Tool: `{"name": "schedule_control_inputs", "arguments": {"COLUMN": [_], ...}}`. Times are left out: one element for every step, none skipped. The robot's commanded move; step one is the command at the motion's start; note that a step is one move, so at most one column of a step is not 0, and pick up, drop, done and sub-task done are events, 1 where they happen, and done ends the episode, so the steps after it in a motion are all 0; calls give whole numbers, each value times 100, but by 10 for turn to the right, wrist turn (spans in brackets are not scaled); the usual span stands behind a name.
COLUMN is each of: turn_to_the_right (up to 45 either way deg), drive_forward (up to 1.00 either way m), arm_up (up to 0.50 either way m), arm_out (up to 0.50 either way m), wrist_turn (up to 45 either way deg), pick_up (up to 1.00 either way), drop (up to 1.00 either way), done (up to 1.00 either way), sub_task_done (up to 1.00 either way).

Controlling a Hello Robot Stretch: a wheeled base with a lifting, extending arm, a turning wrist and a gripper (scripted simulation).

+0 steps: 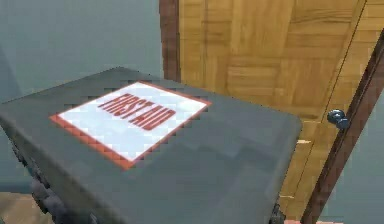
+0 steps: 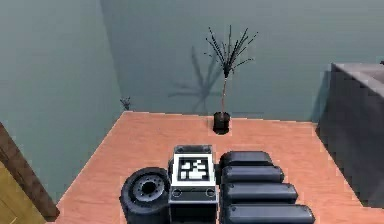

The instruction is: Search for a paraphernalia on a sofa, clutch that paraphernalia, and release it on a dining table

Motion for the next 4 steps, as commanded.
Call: {"name": "schedule_control_inputs", "arguments": {"turn_to_the_right": [-420, -450, -450, -450], "drive_forward": [0, 0, 0, 0], "arm_up": [0, 0, 0, 0], "arm_out": [0, 0, 0, 0], "wrist_turn": [0, 0, 0, 0], "pick_up": [0, 0, 0, 0], "drop": [0, 0, 0, 0], "done": [0, 0, 0, 0], "sub_task_done": [0, 0, 0, 0]}}
